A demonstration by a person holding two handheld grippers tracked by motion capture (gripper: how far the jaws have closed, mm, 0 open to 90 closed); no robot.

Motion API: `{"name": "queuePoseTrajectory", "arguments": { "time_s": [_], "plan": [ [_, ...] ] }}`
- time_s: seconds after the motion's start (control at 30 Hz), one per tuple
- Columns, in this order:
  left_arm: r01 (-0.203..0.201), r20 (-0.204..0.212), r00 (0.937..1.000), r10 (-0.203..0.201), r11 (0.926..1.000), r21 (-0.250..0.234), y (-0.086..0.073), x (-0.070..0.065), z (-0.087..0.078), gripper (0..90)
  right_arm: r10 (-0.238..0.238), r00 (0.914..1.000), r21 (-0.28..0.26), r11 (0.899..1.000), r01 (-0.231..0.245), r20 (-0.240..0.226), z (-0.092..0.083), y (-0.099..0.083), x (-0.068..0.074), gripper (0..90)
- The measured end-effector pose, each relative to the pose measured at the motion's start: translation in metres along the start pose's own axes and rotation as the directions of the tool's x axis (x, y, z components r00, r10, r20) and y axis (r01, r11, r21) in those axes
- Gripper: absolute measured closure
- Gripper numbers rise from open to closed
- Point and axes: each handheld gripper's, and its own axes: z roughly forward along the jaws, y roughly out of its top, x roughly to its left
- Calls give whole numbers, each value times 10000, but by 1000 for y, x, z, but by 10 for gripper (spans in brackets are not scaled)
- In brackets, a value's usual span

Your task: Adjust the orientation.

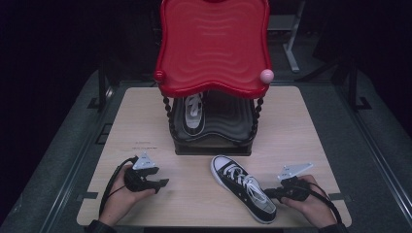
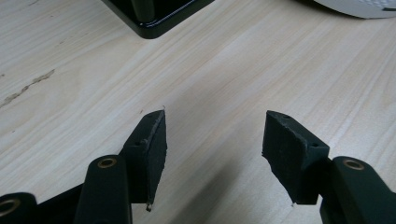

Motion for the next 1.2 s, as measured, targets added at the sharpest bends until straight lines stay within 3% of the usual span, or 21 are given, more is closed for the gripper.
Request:
{"name": "queuePoseTrajectory", "arguments": {
  "time_s": [0.13, 0.3, 0.53, 0.6, 0.73, 0.83, 0.97, 1.07, 1.13, 1.2],
  "plan": [
    [-58, 120, 9999, 59, 10000, -47, 2, -3, 1, 401, -271, 9995, 109, 9996, 273, -183, 3, 2, 6, 900],
    [-108, 310, 9995, 110, 9999, -63, 4, -7, 2, 415, -570, 9954, 204, 9981, 587, -764, 7, 3, 14, 900],
    [-223, 600, 9979, 231, 9997, -138, 8, -14, 2, 433, -1138, 9842, 233, 9927, 1180, -1355, 14, 5, 30, 900],
    [-299, 770, 9965, 315, 9993, -218, 10, -19, 3, 441, -1400, 9784, 219, 9892, 1449, -1522, 17, 6, 35, 900],
    [-487, 1224, 9910, 534, 9979, -416, 18, -32, 4, 442, -1411, 9776, 188, 9891, 1458, -1564, 17, 7, 37, 892],
    [-607, 1716, 9825, 717, 9958, -685, 29, -45, 5, 444, -1260, 9835, -149, 9920, 1251, -1297, 13, 7, 34, 832],
    [-843, 2383, 9652, 1077, 9907, -1066, 48, -65, 10, 444, -837, 9934, -780, 9939, 776, -781, 6, 8, 30, 745],
    [-1055, 2761, 9512, 1380, 9860, -1293, 63, -81, 15, 444, -473, 9974, -1422, 9891, 391, -549, -2, 9, 29, 719],
    [-1167, 2881, 9454, 1524, 9836, -1373, 70, -87, 18, 446, -439, 9977, -1681, 9852, 346, -518, -6, 9, 28, 708],
    [-1286, 3136, 9340, 1714, 9799, -1528, 78, -95, 23, 452, -432, 9980, -1902, 9812, 338, -457, -10, 10, 28, 699]
  ]
}}
